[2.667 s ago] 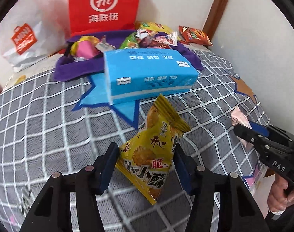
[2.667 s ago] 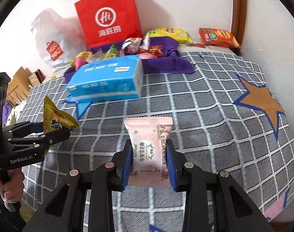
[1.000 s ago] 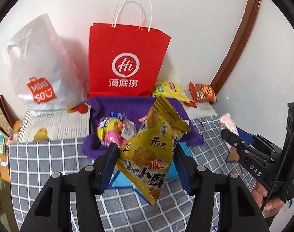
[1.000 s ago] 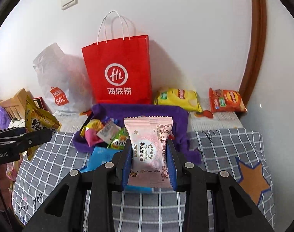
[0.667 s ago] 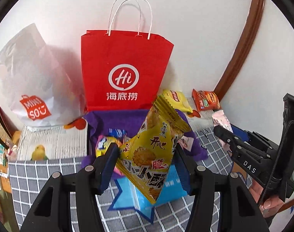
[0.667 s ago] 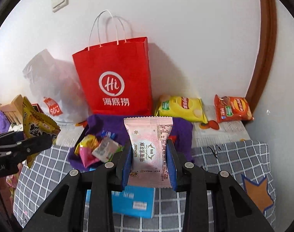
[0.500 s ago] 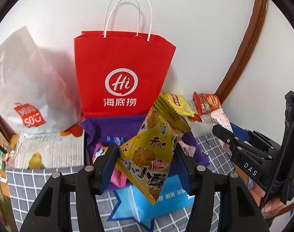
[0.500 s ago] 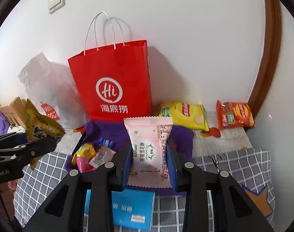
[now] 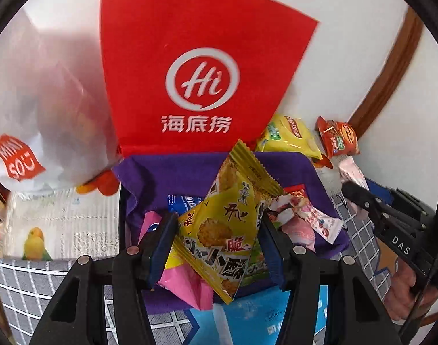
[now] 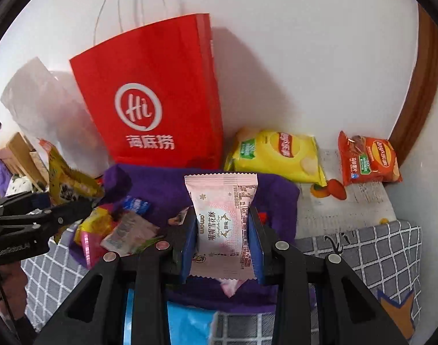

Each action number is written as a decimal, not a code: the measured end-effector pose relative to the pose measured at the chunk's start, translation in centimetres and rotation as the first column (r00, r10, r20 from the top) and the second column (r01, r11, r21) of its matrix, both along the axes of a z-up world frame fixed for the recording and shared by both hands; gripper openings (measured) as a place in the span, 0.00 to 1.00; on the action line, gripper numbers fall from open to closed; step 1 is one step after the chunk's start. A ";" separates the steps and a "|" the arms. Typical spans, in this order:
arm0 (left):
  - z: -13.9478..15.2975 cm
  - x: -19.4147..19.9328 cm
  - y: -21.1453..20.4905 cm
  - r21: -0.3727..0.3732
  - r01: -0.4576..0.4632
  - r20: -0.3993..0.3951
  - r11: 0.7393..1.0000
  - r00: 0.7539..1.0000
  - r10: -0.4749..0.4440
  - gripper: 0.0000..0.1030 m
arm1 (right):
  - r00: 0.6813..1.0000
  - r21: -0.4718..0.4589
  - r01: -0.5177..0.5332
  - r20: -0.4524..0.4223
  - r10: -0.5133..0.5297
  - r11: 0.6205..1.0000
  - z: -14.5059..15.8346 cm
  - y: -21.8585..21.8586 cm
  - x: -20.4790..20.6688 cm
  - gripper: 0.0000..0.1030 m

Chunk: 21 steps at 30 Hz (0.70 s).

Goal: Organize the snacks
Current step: 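Lower the pink packet onto the purple towel and open the right gripper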

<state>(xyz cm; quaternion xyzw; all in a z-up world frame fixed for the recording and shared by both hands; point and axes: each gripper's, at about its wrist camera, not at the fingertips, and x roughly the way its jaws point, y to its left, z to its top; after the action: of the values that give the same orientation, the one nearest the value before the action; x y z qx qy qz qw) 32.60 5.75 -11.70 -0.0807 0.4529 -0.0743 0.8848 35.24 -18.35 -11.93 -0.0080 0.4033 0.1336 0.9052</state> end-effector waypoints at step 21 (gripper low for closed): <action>-2.2 1.0 -0.9 -0.019 0.038 -0.087 0.999 0.995 -0.040 0.53 | 0.986 -0.049 -0.069 -0.152 0.061 0.996 -4.3 1.9 1.9 0.33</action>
<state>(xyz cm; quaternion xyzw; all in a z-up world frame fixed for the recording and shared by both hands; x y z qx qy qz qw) 33.56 4.87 -13.88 -0.0827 0.4919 -0.0919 0.8618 37.14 -16.45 -16.25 -0.0357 0.4735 0.1523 0.8668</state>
